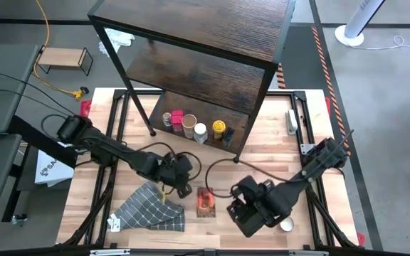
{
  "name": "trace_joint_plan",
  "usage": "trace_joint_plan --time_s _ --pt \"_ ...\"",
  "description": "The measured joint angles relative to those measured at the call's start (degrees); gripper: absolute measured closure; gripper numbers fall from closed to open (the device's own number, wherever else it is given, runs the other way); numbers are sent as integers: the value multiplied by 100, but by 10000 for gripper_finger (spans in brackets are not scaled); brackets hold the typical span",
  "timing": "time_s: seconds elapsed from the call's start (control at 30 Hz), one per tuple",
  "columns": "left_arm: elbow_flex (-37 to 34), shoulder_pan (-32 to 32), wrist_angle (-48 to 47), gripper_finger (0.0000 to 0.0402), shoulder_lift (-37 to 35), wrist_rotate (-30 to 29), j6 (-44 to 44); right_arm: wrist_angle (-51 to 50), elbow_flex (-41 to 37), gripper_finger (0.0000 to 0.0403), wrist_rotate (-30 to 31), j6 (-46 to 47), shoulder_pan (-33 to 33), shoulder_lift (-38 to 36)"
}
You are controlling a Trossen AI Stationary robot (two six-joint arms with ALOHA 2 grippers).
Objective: Shelf spices
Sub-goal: Put the orange seasoning pack on the shelf
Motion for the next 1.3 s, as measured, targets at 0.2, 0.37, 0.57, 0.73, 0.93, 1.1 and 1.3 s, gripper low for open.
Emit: trace_joint_plan --time_s 0.2,0.37,0.57,0.73,0.93,1.1,1.3 --pt "-1124 -312 578 401 -123 706 -760 2668 -1546 145 -387 -196 12 -11" --pt "-2002 -562 2435 401 -69 1249 -1774 5483 -3013 157 -831 -237 -316 -3" --pt "-2042 -575 2266 401 -18 1205 -1728 6283 -3683 142 -704 106 -677 -13" --pt "-2035 -553 2738 401 207 1056 -1530 6410 -3965 120 -964 202 -911 -11" --pt "-1944 -505 3671 401 953 1413 -1463 7141 -4195 115 -617 58 -1062 23" --pt "-1924 -566 4193 401 1143 1373 -1576 7773 -4572 115 -635 155 -1090 100" --pt "-1924 -603 4337 401 1266 1141 -1825 8877 -4924 115 -328 445 -991 278"
